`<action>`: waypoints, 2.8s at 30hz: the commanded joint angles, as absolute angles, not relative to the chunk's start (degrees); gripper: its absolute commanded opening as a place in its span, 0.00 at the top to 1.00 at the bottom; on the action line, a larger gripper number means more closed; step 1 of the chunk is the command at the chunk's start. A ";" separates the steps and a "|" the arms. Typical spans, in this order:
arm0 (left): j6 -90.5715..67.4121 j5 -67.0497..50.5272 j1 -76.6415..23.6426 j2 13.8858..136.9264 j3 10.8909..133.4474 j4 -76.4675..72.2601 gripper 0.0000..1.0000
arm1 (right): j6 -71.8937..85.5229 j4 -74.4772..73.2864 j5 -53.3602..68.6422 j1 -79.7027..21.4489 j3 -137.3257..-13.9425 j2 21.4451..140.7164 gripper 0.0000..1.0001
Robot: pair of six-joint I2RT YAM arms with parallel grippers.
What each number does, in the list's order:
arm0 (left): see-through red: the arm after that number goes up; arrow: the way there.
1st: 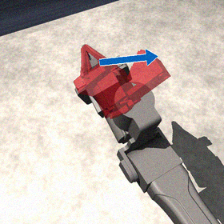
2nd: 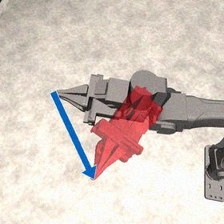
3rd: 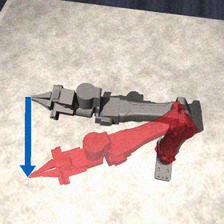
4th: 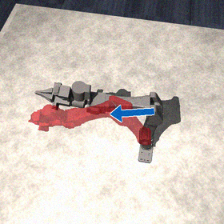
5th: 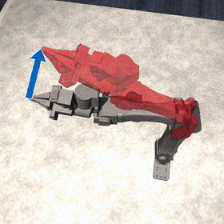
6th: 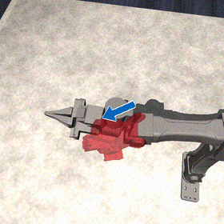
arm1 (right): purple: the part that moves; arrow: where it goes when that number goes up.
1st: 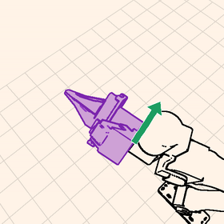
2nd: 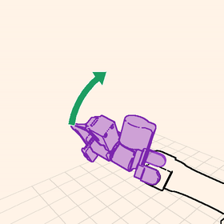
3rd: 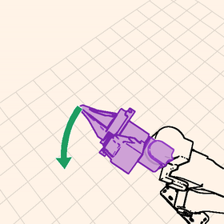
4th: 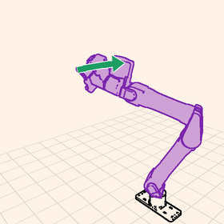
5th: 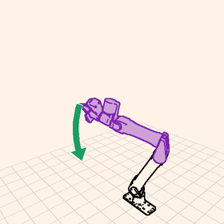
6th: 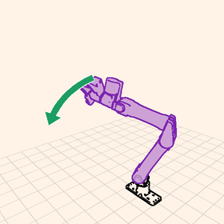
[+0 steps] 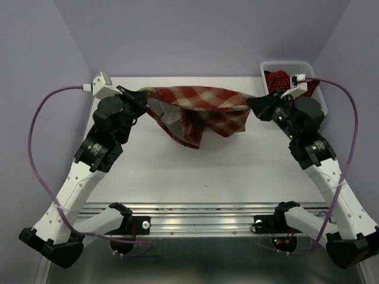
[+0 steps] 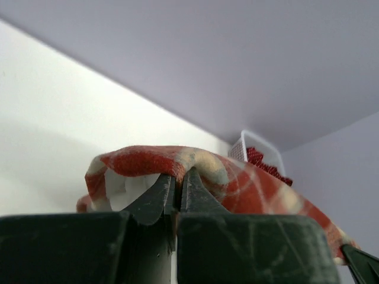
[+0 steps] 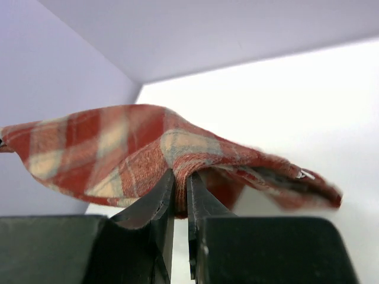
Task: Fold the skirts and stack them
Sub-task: Flatten the skirt out
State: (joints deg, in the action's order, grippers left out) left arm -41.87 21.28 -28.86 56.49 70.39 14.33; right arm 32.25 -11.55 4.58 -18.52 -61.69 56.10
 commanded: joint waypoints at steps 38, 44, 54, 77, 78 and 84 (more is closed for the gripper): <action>-23.00 -3.24 -5.89 65.14 58.84 -7.11 0.78 | 26.70 -6.60 17.31 -9.76 -62.53 73.23 0.97; -36.46 -0.03 -7.03 49.77 37.18 4.71 0.01 | 25.50 -21.31 19.86 -9.76 -46.25 64.08 0.34; -38.76 2.73 -7.21 40.86 40.08 17.40 0.01 | 21.09 -32.00 19.43 -9.76 -49.93 58.89 0.00; -49.65 1.23 -18.10 76.72 38.14 5.71 0.01 | 18.28 -21.36 10.20 -13.54 -46.06 67.50 0.00; -49.83 0.80 -18.19 79.08 38.58 5.28 0.01 | 18.28 -21.27 9.93 -13.54 -45.97 67.50 0.00; -49.57 0.61 -19.25 85.77 39.55 3.52 0.35 | 18.55 -21.80 8.18 -13.54 -46.14 67.94 0.00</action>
State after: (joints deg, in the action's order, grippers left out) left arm -49.06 0.01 -18.39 82.50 39.16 4.40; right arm 19.20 -23.99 10.68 -13.26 -46.04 68.51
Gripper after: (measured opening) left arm 0.693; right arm 0.995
